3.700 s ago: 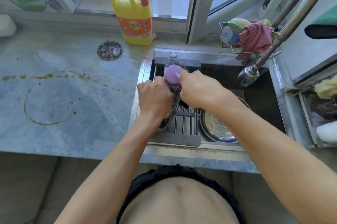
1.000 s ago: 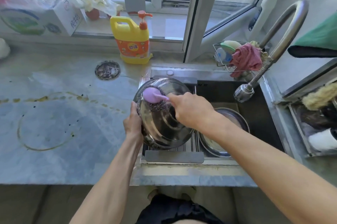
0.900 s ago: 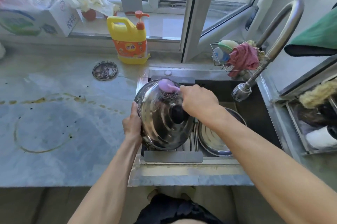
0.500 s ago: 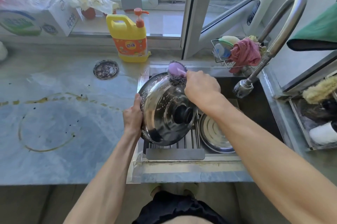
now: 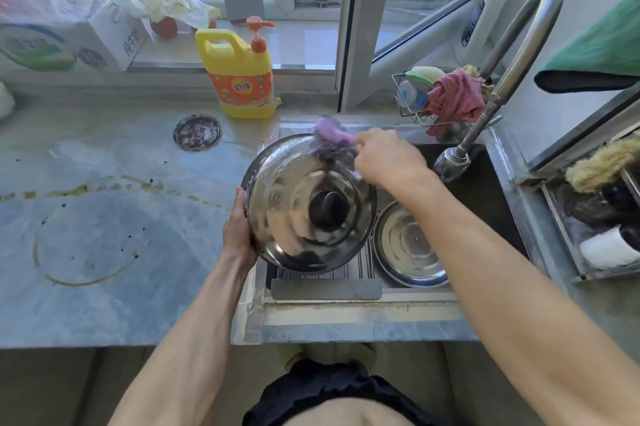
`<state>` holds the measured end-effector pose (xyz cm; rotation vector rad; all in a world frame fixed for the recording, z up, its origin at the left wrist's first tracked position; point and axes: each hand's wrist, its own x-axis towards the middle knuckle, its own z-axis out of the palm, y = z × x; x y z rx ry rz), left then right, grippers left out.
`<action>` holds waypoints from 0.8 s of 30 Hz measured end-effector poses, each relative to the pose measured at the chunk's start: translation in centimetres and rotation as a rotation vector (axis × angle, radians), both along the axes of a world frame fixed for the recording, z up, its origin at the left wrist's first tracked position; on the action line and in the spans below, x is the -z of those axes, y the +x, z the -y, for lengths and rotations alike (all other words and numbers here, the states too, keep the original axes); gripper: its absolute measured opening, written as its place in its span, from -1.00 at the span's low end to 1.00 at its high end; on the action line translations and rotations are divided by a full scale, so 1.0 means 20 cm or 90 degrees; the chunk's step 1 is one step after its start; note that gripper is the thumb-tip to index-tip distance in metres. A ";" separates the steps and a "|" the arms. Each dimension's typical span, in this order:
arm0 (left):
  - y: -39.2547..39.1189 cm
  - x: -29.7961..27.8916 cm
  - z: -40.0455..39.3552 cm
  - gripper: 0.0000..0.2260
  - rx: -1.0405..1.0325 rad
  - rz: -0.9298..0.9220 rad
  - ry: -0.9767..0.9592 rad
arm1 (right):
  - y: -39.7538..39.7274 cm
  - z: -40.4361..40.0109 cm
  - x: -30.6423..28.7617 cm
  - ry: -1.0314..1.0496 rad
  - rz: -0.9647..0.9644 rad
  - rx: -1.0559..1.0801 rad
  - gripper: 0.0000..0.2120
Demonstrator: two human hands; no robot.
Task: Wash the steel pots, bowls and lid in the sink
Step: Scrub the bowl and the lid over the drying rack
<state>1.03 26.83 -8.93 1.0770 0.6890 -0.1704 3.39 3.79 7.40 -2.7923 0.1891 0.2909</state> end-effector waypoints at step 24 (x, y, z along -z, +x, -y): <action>0.02 0.08 -0.03 -0.32 0.035 0.017 -0.167 | -0.08 0.31 0.13 0.162 -0.003 0.077 -0.76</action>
